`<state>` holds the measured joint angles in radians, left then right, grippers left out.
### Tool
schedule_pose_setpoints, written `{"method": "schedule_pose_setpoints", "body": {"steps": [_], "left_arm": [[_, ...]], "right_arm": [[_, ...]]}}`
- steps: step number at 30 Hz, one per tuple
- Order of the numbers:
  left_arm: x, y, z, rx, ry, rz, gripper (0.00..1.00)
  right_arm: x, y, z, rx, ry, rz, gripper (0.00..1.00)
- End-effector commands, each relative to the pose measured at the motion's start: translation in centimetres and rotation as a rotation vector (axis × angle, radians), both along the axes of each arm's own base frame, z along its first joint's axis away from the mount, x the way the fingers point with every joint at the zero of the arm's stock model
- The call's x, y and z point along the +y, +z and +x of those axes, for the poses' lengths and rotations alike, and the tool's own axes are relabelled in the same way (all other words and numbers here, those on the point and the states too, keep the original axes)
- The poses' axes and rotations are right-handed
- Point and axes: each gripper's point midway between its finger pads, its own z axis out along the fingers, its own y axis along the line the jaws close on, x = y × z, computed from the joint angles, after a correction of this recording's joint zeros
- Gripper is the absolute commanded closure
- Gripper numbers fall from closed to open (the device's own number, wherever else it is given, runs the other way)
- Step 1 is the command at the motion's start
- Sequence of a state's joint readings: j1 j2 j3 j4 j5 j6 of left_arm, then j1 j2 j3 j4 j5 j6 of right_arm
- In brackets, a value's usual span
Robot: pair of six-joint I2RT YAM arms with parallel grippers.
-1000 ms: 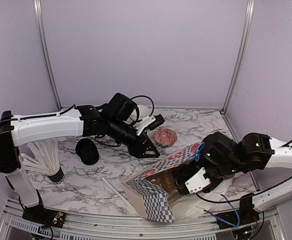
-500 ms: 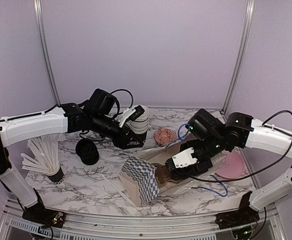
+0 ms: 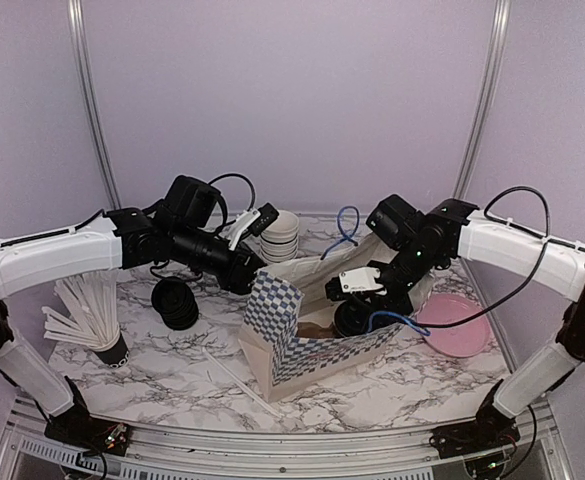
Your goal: Pack the takeout coffee
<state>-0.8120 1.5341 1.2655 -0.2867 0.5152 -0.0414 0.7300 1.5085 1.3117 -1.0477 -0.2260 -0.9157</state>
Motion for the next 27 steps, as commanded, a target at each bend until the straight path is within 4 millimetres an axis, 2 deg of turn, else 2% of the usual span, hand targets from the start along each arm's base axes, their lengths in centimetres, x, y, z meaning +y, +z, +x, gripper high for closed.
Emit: {"method": "schedule_pose_setpoints", "body": {"steps": [1,4,6,11,14,17,19,23,27], "left_arm": [[0.4,1.3,0.4,-0.015,0.018,-0.043,0.52],[0.9,1.6,0.8,-0.017,0.045,-0.046,0.52],[1.3,1.9,1.0,-0.023,0.061,-0.048,0.52],[2.1,2.4,1.4,-0.034,0.102,-0.050,0.51],[2.3,2.6,1.7,-0.031,0.127,-0.051,0.51],[2.6,2.9,1.6,-0.030,0.143,-0.058,0.51],[2.8,3.1,1.3,-0.030,0.146,-0.061,0.51],[3.2,3.6,1.1,-0.042,0.147,-0.057,0.48],[3.4,3.6,1.3,-0.041,0.158,-0.038,0.48]], "right_arm": [[-1.0,-2.3,-0.6,0.121,-0.044,-0.053,0.76],[-1.2,-3.4,0.1,0.096,-0.080,-0.083,0.76],[-1.3,-3.5,0.5,0.041,-0.089,-0.096,0.76],[-1.0,-4.0,-0.6,-0.095,-0.046,-0.156,0.74],[-1.3,-4.9,-0.3,-0.132,-0.064,-0.201,0.73],[-0.9,-4.3,-0.1,-0.132,-0.061,-0.196,0.72],[-0.2,-3.4,-0.7,-0.095,-0.043,-0.162,0.66],[0.5,-1.2,-3.6,0.044,0.037,-0.096,0.45],[1.1,1.3,-5.2,0.095,0.093,-0.015,0.30]]}}
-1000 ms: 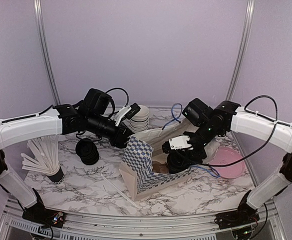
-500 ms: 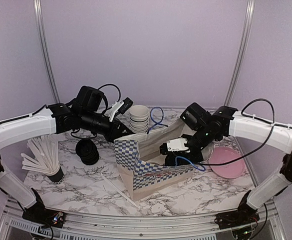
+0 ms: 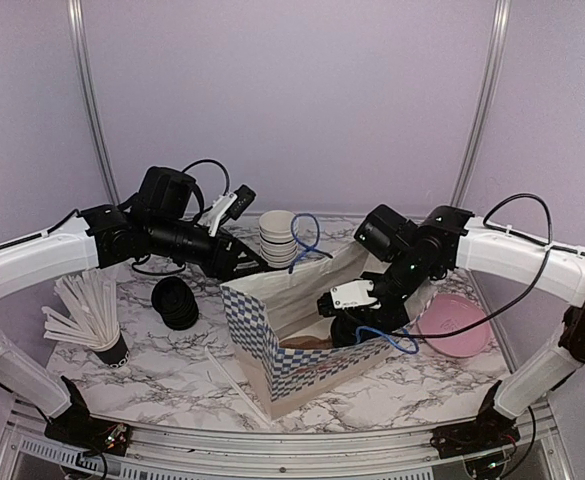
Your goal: Pack the takeout coffee
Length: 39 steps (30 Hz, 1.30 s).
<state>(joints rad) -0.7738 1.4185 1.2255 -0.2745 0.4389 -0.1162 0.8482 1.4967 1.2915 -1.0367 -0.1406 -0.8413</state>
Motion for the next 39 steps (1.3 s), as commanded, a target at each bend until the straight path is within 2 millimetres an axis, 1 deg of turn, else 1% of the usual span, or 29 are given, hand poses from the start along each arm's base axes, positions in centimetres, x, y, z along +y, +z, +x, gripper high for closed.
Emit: {"method": "schedule_pose_setpoints", "body": {"steps": [1,4,7,10,12,14,17,21,23,25,28,31,33,35,37,39], "left_arm": [[0.7,0.8,0.2,-0.012,0.022,0.012,0.48],[1.2,1.9,0.3,-0.024,0.044,0.021,0.47],[2.0,3.0,0.2,-0.025,0.084,0.021,0.44],[2.9,2.9,0.0,-0.002,0.121,0.037,0.42],[3.5,2.3,-0.2,0.024,0.154,0.057,0.42],[4.3,1.1,-0.6,0.065,0.190,0.088,0.43],[5.8,-0.8,-1.3,0.117,0.264,0.169,0.45],[7.9,-3.8,-2.6,0.179,0.367,0.300,0.52],[8.2,-5.4,-3.6,0.213,0.377,0.359,0.54],[7.9,-6.9,-4.8,0.242,0.346,0.394,0.54],[7.8,-9.1,-5.5,0.316,0.368,0.428,0.53],[7.8,-10.9,-5.3,0.358,0.438,0.474,0.54],[8.0,-11.9,-4.9,0.403,0.532,0.481,0.56],[8.7,-13.2,-4.6,0.472,0.672,0.477,0.57],[9.3,-14.4,-4.6,0.545,0.802,0.456,0.58],[9.2,-15.4,-5.1,0.568,0.864,0.458,0.55]], "right_arm": [[-0.1,2.4,-3.2,0.128,0.072,0.049,0.27],[0.2,3.9,-3.5,0.130,0.077,0.084,0.20],[-0.1,4.7,-3.5,0.131,0.072,0.089,0.10],[-0.8,5.1,-2.6,0.127,0.029,0.111,0.02],[-1.2,5.3,-1.6,0.121,-0.015,0.126,0.01],[-1.8,5.3,-0.3,0.100,-0.063,0.128,0.01],[-2.8,5.5,2.2,0.023,-0.156,0.120,0.01],[-4.3,6.1,5.4,-0.080,-0.267,0.123,0.01],[-5.0,6.4,6.5,-0.115,-0.307,0.123,0.01],[-5.2,7.0,6.8,-0.128,-0.315,0.136,0.01],[-4.9,8.0,6.4,-0.129,-0.294,0.170,0.01],[-4.0,9.7,4.9,-0.095,-0.229,0.235,0.01],[-3.5,10.8,3.6,-0.062,-0.178,0.276,0.01],[-3.1,11.8,2.8,-0.043,-0.152,0.316,0.01],[-2.8,12.7,2.1,-0.027,-0.125,0.349,0.01],[-2.6,13.4,1.9,-0.025,-0.115,0.368,0.01]]}}
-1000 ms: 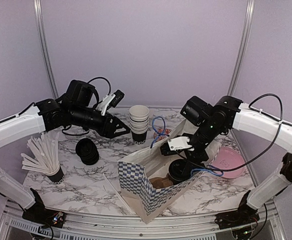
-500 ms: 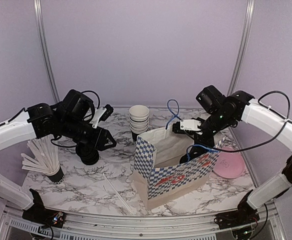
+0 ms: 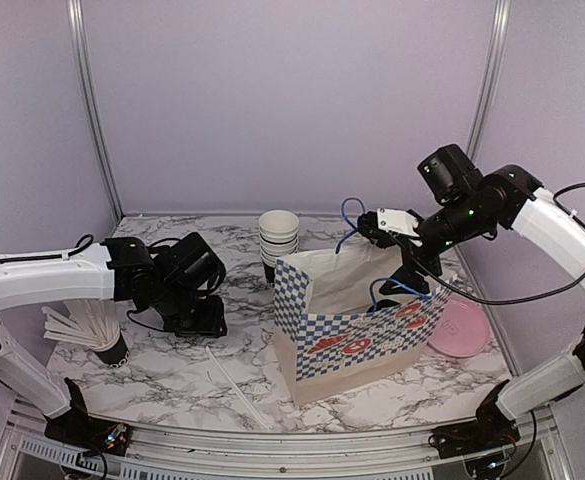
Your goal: Pack the takeout coffee
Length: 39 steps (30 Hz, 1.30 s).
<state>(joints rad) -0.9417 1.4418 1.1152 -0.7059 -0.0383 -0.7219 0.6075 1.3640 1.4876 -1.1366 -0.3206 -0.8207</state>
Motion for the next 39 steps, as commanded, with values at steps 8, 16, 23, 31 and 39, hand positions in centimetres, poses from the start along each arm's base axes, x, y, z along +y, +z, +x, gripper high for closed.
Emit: {"method": "schedule_pose_setpoints", "body": {"steps": [8,16,23,31,39], "left_arm": [[0.0,-6.4,-0.8,0.109,0.402,-0.038,0.51],[0.0,-10.3,-1.3,0.179,0.436,0.011,0.54],[0.6,-12.4,-1.2,0.223,0.438,0.064,0.72],[-1.0,-11.0,1.4,0.168,0.350,0.047,0.99],[-2.7,-2.5,4.5,0.010,0.226,0.014,1.00]], "right_arm": [[1.2,4.2,-2.4,0.011,0.101,0.128,0.02],[1.5,4.6,-3.7,0.023,0.139,0.139,0.01],[1.8,5.2,-4.0,0.015,0.154,0.138,0.02],[2.5,7.2,-4.1,0.008,0.197,0.162,0.02],[2.8,13.0,-4.8,-0.087,0.254,0.252,0.01]]}}
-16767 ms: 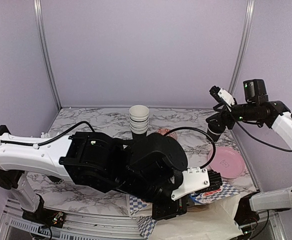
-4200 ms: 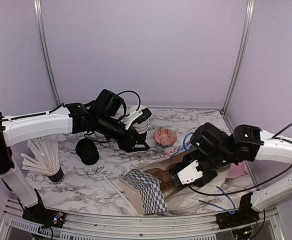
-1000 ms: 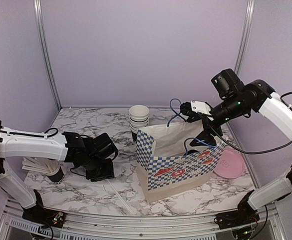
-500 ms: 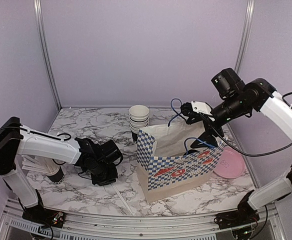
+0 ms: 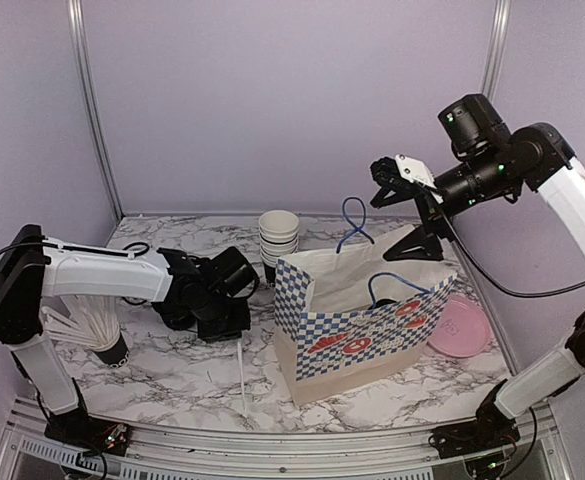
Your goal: Pack the takeout coffee
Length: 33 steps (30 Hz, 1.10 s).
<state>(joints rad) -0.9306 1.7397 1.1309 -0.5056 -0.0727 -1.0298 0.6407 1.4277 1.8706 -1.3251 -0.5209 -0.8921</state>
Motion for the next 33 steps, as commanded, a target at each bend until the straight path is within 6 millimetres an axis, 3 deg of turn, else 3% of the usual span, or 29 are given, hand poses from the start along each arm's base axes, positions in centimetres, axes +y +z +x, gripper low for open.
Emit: {"method": "schedule_pose_setpoints", "body": {"steps": [1,6,11,13,17,21,22,26,29,33], "left_arm": [[0.3,7.4,1.6,-0.138,-0.097,0.025,1.00],[0.1,20.2,4.4,-0.444,-0.176,-0.030,1.00],[0.1,33.3,4.6,-0.813,-0.307,-0.053,1.00],[-0.9,37.3,3.6,-0.936,-0.383,-0.136,1.00],[-4.3,42.4,1.5,-1.112,-0.530,-0.352,1.00],[-9.0,45.0,-0.4,-1.210,-0.683,-0.487,1.00],[-10.9,44.5,-1.0,-1.208,-0.745,-0.505,1.00],[-15.2,44.3,-1.8,-1.254,-0.860,-0.518,1.00],[-17.4,44.1,-1.8,-1.256,-0.903,-0.550,1.00],[-19.6,42.0,-1.5,-1.229,-0.940,-0.570,1.00]], "right_arm": [[0.0,3.4,-1.6,-0.034,0.048,0.070,0.01],[-0.3,4.8,0.6,-0.062,-0.013,0.101,0.01],[-2.0,5.4,5.6,-0.111,-0.178,0.140,0.01],[-3.5,5.5,8.1,-0.117,-0.260,0.172,0.01],[-7.2,5.3,13.0,-0.087,-0.446,0.241,0.01],[-10.6,4.4,15.8,-0.066,-0.588,0.299,0.01],[-11.0,4.1,16.1,-0.072,-0.615,0.304,0.01],[-11.5,3.1,16.3,-0.082,-0.662,0.318,0.01],[-11.7,2.9,16.3,-0.067,-0.685,0.327,0.01],[-11.6,2.6,16.5,-0.050,-0.698,0.343,0.01]]}}
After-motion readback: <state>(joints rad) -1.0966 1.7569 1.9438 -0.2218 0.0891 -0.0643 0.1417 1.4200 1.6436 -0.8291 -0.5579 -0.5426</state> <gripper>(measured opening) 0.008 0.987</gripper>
